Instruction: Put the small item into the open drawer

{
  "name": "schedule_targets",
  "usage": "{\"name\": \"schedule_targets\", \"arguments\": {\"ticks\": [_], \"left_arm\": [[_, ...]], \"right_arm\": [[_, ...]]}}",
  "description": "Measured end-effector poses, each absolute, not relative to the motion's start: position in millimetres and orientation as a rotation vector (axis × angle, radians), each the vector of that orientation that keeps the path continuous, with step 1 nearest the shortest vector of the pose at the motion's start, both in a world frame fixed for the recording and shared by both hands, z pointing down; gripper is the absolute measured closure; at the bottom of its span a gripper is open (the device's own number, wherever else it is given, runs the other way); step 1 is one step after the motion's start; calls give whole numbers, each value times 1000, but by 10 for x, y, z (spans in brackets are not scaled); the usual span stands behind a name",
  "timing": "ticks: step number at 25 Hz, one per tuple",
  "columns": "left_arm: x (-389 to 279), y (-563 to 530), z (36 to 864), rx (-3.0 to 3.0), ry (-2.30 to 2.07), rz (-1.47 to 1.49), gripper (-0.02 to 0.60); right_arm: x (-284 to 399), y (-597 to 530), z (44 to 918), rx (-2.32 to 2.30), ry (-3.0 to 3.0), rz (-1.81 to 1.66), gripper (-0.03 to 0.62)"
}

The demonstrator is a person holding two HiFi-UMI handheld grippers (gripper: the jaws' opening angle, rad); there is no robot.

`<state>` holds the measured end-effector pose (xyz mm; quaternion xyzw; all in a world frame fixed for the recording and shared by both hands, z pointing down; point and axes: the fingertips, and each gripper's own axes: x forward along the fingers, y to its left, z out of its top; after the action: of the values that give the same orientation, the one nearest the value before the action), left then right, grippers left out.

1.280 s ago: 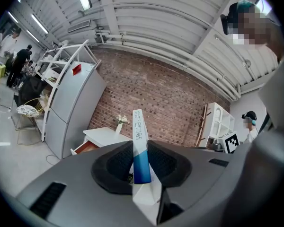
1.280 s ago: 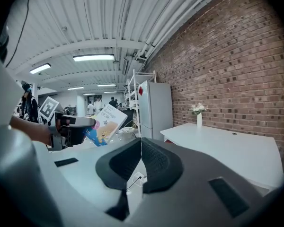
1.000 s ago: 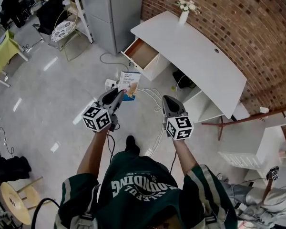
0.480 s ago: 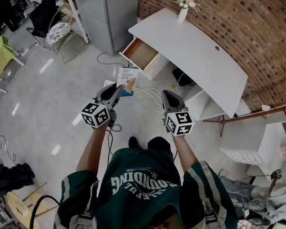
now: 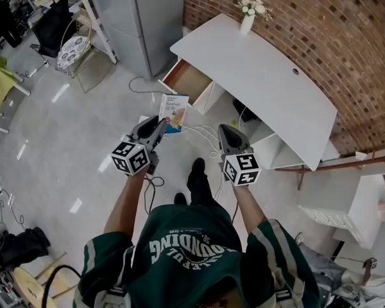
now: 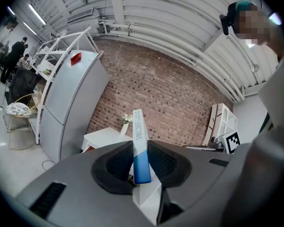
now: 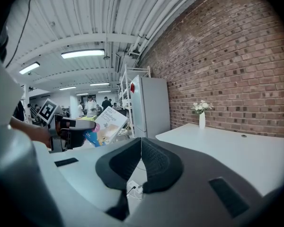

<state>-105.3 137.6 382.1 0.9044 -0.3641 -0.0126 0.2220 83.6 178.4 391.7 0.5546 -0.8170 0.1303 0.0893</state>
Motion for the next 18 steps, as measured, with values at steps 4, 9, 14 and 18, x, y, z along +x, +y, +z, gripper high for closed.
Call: {"name": "schedule_targets", "arguments": {"ticks": [4, 9, 14, 18], "left_arm": [[-1011, 988, 3911, 2483, -1021, -21, 479], [-944, 486, 4013, 2456, -1051, 1, 479], [-860, 53, 4099, 2420, -1085, 12, 479], [-796, -206, 4135, 2399, -1104, 28, 479]], "right_arm": [[853, 1338, 3985, 1626, -2445, 399, 569], [881, 765, 4033, 1583, -2469, 413, 569], [970, 268, 4094, 1533, -2483, 434, 569], [1010, -52, 4127, 1497, -2498, 451, 569]]}}
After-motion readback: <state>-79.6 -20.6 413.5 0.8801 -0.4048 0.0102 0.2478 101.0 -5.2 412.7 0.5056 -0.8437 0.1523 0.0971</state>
